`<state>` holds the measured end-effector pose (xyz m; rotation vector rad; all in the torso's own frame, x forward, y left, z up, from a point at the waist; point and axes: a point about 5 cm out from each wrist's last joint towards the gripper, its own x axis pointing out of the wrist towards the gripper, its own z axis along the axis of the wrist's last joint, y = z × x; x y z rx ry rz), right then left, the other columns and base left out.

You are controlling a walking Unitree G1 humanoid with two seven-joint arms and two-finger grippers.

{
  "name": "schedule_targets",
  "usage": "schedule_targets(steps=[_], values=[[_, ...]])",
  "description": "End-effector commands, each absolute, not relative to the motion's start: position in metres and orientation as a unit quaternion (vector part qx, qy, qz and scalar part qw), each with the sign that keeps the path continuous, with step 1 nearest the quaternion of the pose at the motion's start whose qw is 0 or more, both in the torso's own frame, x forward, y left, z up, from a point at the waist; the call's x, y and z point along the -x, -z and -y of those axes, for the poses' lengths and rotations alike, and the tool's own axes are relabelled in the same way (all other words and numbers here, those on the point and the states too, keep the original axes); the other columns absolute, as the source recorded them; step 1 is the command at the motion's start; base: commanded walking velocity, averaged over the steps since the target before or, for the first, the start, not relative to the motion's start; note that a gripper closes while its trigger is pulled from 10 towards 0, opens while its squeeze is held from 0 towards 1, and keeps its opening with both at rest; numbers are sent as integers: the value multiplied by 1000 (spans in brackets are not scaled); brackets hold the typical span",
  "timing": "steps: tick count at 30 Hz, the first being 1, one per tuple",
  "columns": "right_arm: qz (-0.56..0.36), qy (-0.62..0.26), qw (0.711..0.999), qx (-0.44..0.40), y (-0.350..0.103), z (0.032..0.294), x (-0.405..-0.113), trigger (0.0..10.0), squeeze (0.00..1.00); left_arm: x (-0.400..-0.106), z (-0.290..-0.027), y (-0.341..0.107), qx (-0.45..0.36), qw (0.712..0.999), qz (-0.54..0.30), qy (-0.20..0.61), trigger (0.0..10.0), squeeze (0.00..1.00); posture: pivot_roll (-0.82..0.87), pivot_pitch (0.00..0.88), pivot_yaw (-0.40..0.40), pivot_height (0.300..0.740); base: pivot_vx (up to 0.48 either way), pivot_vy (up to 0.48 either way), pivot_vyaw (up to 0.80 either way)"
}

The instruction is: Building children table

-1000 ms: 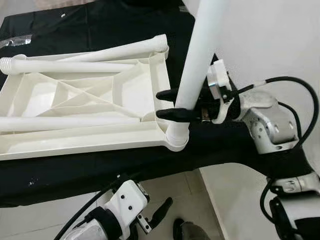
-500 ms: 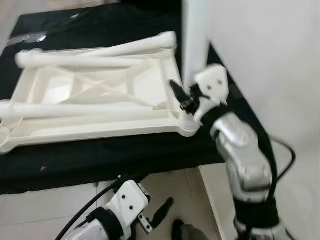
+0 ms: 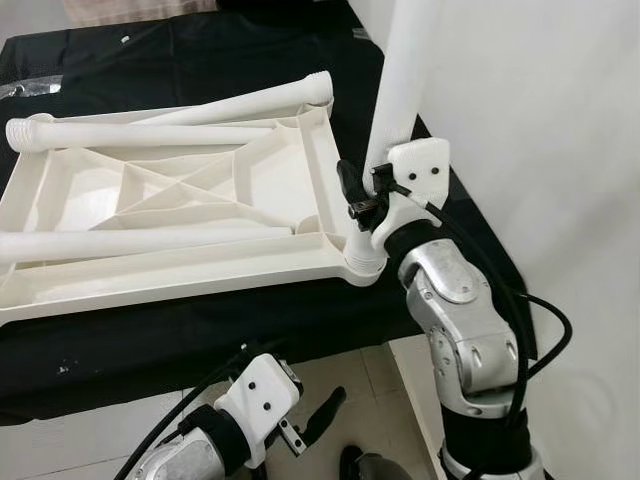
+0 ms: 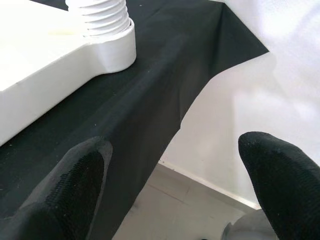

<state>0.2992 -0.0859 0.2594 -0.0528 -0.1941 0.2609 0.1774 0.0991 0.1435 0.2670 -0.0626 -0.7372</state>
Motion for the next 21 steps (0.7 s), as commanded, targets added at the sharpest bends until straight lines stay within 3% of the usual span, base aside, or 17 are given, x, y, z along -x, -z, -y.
schedule_targets(steps=[1,11,21], values=[[-43,-69,997,16,-208,109,-310,10000,0,-175,-99,-136,-129,924,16,360,10000,0,-9,269,-22,740,0,0,0],[-29,-61,996,-53,-204,111,-299,10000,0,-176,-100,-135,-131,923,17,362,10000,0,-11,260,-12,740,0,0,0],[29,-144,984,-105,-207,103,-282,10000,0,-179,-101,-134,-133,922,18,362,10000,0,-18,261,-2,740,0,0,0]])
